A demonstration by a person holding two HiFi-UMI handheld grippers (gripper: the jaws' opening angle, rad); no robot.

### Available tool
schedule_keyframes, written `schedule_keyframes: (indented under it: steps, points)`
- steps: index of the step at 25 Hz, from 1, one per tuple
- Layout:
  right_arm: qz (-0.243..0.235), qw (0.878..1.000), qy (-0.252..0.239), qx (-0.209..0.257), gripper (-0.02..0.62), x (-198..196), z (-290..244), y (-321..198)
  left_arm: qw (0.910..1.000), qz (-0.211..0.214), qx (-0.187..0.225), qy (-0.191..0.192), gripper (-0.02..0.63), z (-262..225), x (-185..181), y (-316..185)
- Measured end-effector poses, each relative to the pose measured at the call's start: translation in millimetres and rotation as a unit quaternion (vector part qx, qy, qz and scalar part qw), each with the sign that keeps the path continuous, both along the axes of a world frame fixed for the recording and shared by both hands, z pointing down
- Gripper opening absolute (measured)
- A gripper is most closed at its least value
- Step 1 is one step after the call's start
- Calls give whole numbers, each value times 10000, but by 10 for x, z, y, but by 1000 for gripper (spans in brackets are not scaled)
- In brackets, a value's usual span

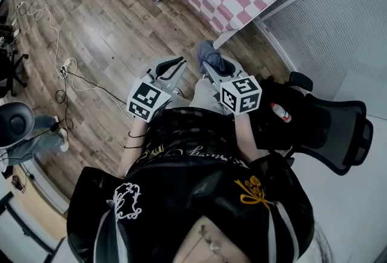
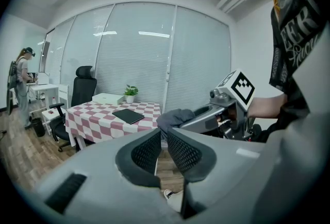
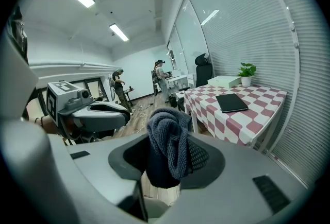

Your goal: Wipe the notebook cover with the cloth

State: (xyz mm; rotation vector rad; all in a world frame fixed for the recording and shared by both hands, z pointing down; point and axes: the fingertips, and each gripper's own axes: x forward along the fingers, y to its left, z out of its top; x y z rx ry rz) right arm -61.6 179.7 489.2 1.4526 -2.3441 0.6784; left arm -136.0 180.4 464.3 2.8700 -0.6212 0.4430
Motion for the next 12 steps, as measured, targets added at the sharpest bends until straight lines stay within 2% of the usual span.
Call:
schedule_keyframes:
  steps: [12]
  points:
    - [-44,10000,61,-23,126,-29,10,-38,10000,-50,1,55,34,-35,-17,-38]
